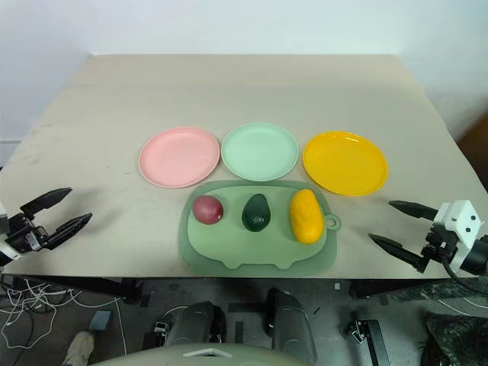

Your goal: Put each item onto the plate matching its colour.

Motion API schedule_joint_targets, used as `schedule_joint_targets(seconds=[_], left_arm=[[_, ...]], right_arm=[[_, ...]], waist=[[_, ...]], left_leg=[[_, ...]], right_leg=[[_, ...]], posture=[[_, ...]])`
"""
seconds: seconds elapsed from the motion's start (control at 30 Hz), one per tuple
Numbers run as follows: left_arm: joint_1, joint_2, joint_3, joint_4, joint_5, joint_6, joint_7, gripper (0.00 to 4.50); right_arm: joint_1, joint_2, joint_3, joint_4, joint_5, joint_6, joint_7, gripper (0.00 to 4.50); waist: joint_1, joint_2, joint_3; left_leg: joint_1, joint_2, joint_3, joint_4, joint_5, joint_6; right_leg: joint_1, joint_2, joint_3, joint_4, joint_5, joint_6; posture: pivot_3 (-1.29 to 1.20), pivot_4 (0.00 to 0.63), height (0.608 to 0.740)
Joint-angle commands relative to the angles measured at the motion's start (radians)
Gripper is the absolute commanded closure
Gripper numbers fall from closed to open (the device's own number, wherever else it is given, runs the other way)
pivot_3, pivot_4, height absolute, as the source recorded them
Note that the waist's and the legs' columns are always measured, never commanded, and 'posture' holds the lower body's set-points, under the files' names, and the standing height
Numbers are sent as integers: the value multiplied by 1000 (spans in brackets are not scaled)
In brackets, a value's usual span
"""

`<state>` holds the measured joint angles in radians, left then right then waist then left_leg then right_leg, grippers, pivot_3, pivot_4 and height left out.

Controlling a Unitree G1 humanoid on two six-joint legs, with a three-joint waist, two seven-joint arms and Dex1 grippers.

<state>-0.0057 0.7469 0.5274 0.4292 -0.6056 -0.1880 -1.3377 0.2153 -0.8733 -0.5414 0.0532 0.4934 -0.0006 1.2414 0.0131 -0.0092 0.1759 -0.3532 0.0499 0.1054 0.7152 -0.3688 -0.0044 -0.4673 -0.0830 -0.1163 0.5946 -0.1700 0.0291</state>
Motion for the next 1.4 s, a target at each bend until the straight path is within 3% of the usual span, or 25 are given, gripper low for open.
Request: schedule_joint_targets(seconds=[0.03, 0.53, 0.77, 1.0, 1.2, 1.4], left_arm=[[-4, -19, 0, -9, 7, -23, 12, 43], [-80, 14, -9, 48, 11, -13, -49, 43], [-72, 10, -8, 61, 10, -27, -80, 43], [-22, -13, -10, -72, -11, -5, -56, 43], [23, -64, -31, -205, -18, 16, -6, 43], [23, -91, -52, -220, -7, 10, 6, 43]], right_arm=[[23, 1, -43, -41, 17, -3, -7, 0], [141, 32, -96, -154, 49, 29, -40, 0], [129, 2, -110, -131, 53, 38, -6, 0], [40, -26, -62, -157, 73, 109, -15, 0], [-38, -64, -2, -356, 161, 404, -161, 0], [-110, -92, 86, -556, 253, 708, -358, 0]], waist=[[0, 0, 0], [0, 0, 0], [0, 0, 0], [0, 0, 0], [0, 0, 0], [1, 0, 0]], left_leg=[[0, 0, 0, 0, 0, 0], [0, 0, 0, 0, 0, 0], [0, 0, 0, 0, 0, 0], [0, 1, 0, 0, 0, 0], [0, 0, 0, 0, 0, 0], [-1, 0, -1, 0, 0, 0]], right_leg=[[0, 0, 0, 0, 0, 1], [0, 0, 0, 0, 2, -2], [0, 0, 0, 0, 1, -2], [0, 0, 0, 0, 1, -2], [0, 0, 0, 0, 2, -3], [-1, 0, 0, 0, 2, -3]], posture=[[0, 150, 737], [0, 150, 737], [0, 150, 737], [0, 150, 737], [0, 150, 737], [0, 150, 737]])
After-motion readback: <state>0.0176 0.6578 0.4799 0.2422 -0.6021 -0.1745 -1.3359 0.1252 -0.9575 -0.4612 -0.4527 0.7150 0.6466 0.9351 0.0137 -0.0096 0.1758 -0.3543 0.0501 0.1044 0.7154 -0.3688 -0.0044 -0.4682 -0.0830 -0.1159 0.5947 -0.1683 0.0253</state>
